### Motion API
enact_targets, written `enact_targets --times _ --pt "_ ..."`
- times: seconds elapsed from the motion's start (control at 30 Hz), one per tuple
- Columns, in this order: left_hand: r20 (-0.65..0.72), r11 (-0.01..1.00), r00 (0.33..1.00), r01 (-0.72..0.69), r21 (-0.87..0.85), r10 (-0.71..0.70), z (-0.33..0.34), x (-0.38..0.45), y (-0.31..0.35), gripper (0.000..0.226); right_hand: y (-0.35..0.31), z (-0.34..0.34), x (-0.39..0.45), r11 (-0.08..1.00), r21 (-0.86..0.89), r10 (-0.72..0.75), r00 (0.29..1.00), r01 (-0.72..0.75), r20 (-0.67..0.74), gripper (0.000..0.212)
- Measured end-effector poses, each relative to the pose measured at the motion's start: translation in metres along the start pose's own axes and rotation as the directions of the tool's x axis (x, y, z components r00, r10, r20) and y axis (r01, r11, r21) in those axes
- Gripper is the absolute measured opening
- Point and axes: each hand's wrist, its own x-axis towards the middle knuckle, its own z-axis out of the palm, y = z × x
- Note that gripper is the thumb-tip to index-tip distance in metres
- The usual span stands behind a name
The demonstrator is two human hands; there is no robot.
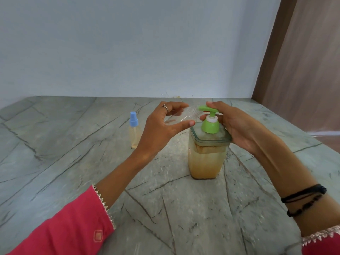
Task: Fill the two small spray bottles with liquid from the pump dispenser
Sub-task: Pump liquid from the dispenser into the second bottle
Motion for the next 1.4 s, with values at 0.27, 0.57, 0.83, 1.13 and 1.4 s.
enact_targets --times 0.27,0.57,0.83,1.13,1.4 --pt "-0.011 1.0 1.0 0.002 -0.017 -0.002 0.0 0.0 0.002 0.041 0.009 0.004 -0.003 1.0 -0.008 -0.026 1.0 0.026 -0.012 0.036" --pt "-0.013 1.0 1.0 0.002 -0.014 -0.002 -0.001 -0.003 0.004 0.042 0.002 0.001 -0.011 0.999 -0.017 0.038 0.997 -0.037 0.062 0.056" --pt "-0.013 1.0 1.0 -0.001 -0.01 0.001 -0.002 -0.002 0.003 0.041 0.0 -0.001 0.0 0.998 0.054 0.041 0.997 -0.044 0.067 0.022" --pt "-0.008 1.0 1.0 -0.017 0.009 0.017 -0.001 -0.002 0.0 0.038 0.007 -0.002 0.003 0.998 -0.058 -0.029 0.999 0.031 0.034 0.025" --pt "-0.009 1.0 1.0 -0.005 -0.011 0.005 -0.001 -0.003 0.003 0.042 0.005 0.002 -0.006 0.999 -0.031 -0.037 0.996 0.039 0.08 0.03"
